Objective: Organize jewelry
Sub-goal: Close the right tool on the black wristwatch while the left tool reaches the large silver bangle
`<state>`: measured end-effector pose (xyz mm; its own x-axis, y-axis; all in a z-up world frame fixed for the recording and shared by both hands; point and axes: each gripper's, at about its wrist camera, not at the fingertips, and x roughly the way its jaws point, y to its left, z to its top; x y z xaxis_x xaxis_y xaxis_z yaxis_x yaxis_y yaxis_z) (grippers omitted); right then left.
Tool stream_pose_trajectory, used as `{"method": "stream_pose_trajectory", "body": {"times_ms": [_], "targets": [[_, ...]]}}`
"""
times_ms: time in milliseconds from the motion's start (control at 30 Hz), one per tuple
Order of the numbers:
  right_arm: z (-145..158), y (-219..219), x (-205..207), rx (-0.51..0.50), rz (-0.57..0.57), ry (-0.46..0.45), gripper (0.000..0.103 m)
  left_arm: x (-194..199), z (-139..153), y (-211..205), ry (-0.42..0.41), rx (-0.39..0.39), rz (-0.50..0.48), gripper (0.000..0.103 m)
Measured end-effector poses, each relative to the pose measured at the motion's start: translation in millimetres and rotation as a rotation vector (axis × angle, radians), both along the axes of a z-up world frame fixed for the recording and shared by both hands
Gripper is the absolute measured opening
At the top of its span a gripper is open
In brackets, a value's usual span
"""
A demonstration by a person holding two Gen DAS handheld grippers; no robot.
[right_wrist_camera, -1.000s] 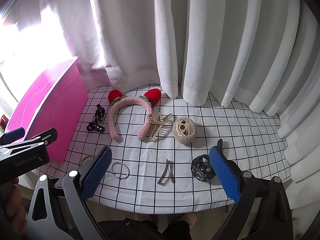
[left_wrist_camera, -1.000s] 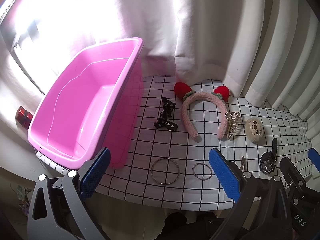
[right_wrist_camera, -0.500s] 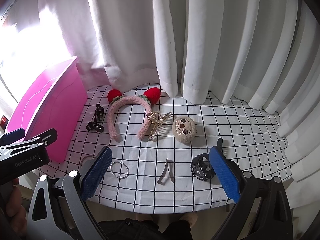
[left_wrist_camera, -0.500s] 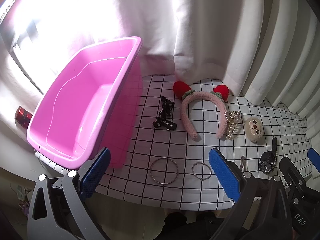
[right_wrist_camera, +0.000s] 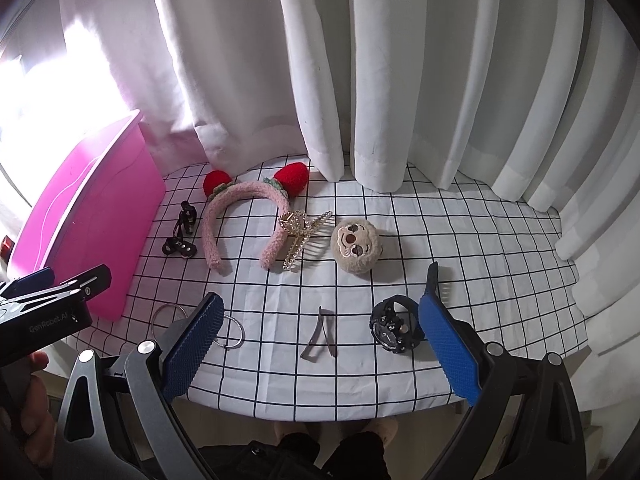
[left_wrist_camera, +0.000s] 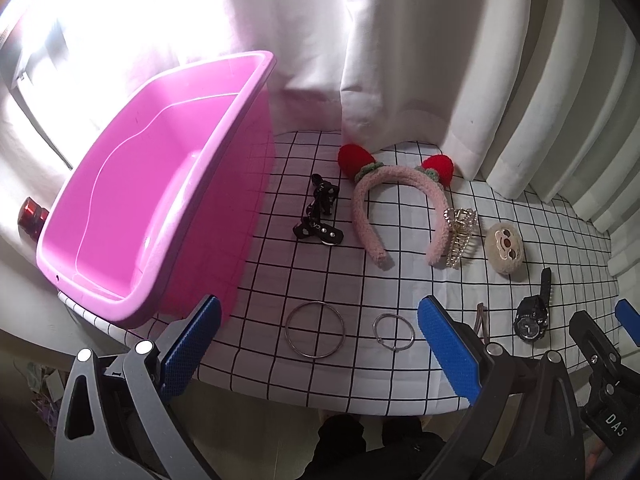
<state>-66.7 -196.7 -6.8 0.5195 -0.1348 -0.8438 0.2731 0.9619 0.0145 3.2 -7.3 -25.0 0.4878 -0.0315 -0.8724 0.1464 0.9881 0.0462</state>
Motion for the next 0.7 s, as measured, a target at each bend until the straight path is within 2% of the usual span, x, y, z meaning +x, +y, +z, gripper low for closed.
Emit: {"method": "stream_pose_trajectory", "body": {"times_ms": [200, 433, 700], "targets": [[-20.4, -29.0, -8.5, 0.023, -0.024, 0.042, 0.094, -3.4, -30.4, -5.7, 0.060, -0.033, -0.018, 0.097], [-57.9, -74.1, -21.2, 0.060, -0.073, 0.088, 0.094, -5.2, -85.0, 10.8, 0.119, -0.035, 0.047, 0.097], [-103.6, -108.0, -26.3, 0.081, -0.080, 0.128, 0.094, 1.5, -137.6, 18.5, 0.157, -0.076, 0.091, 0.097]]}}
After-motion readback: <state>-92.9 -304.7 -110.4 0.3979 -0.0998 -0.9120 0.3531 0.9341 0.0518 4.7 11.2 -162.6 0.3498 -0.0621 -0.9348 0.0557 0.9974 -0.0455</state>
